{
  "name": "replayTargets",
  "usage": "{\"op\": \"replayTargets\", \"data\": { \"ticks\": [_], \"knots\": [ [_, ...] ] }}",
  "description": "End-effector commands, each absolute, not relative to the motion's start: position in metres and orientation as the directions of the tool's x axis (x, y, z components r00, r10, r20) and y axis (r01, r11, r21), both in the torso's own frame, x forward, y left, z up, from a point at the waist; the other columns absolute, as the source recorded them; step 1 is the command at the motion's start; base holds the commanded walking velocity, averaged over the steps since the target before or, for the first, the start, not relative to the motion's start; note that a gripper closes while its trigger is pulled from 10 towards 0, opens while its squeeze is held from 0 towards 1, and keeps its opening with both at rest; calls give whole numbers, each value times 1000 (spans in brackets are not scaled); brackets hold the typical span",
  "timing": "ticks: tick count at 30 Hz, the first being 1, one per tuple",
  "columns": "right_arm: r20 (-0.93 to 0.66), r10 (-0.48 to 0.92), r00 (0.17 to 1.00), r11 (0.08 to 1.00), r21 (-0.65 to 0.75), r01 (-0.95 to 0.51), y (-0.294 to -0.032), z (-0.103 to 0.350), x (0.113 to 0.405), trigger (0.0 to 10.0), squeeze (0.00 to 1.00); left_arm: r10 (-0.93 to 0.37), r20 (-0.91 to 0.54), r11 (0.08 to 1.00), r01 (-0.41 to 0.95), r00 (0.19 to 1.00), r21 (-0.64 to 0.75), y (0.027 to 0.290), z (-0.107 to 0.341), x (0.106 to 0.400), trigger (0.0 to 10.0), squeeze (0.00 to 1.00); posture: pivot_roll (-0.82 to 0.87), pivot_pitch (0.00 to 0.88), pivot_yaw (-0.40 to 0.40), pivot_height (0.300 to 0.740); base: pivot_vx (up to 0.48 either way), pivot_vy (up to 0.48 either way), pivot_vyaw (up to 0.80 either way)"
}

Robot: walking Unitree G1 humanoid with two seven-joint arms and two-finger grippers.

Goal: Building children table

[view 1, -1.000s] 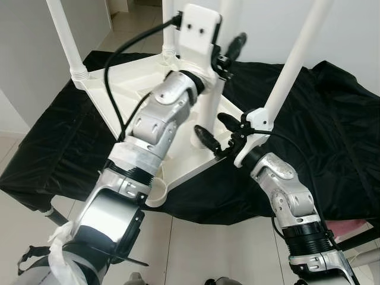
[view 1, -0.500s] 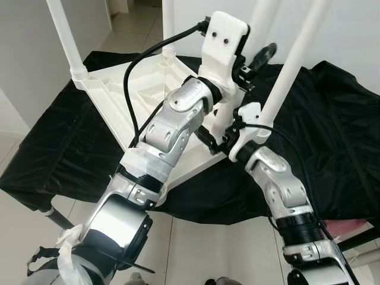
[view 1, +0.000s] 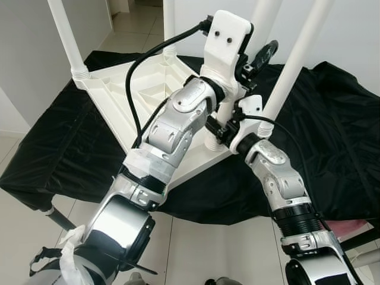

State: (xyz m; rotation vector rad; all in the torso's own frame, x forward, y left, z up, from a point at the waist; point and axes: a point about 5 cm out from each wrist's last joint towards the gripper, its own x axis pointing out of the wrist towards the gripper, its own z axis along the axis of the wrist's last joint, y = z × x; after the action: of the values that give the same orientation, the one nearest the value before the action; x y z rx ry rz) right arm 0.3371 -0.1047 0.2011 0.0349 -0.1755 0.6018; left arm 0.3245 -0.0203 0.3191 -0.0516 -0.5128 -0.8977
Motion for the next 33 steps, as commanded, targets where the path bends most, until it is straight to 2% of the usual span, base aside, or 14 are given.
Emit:
{"op": "replayTargets", "data": {
  "ticks": [1, 8, 9, 18, 19, 33],
  "knots": [
    [179, 572, 801, 817, -31, -576, -103, 203, 337, 0, 0, -766, 460, 583, 786, 448, 206, -28, 323, 315, 10000, 0, -41, 0, -16, 740, 0, 0, 0],
    [177, 550, 816, 830, -6, -558, -105, 200, 337, 0, 0, -794, 439, 550, 804, 420, 226, -32, 318, 311, 10000, 0, -44, 0, -11, 740, 0, 0, 0],
    [176, 517, 838, 850, 13, -527, -107, 199, 339, 10000, 0, -800, 439, 531, 824, 409, 199, -33, 316, 310, 10000, 1000, -45, 0, -6, 740, 0, 0, 0],
    [167, 423, 891, 897, 60, -438, -115, 194, 343, 10000, 0, -806, 454, 492, 856, 379, 160, -29, 317, 306, 10000, 1000, -48, 0, 2, 740, 0, 0, 0],
    [162, 404, 900, 906, 64, -418, -119, 192, 343, 10000, 0, -806, 458, 486, 861, 375, 150, -25, 316, 305, 10000, 0, -49, 0, 5, 740, 0, 0, 0],
    [210, 332, 919, 937, 42, -348, -131, 190, 338, 10000, 0, -766, 484, 526, 846, 424, 90, 13, 303, 307, 10000, 0, -52, 0, -4, 740, 0, 0, 0]
  ]
}}
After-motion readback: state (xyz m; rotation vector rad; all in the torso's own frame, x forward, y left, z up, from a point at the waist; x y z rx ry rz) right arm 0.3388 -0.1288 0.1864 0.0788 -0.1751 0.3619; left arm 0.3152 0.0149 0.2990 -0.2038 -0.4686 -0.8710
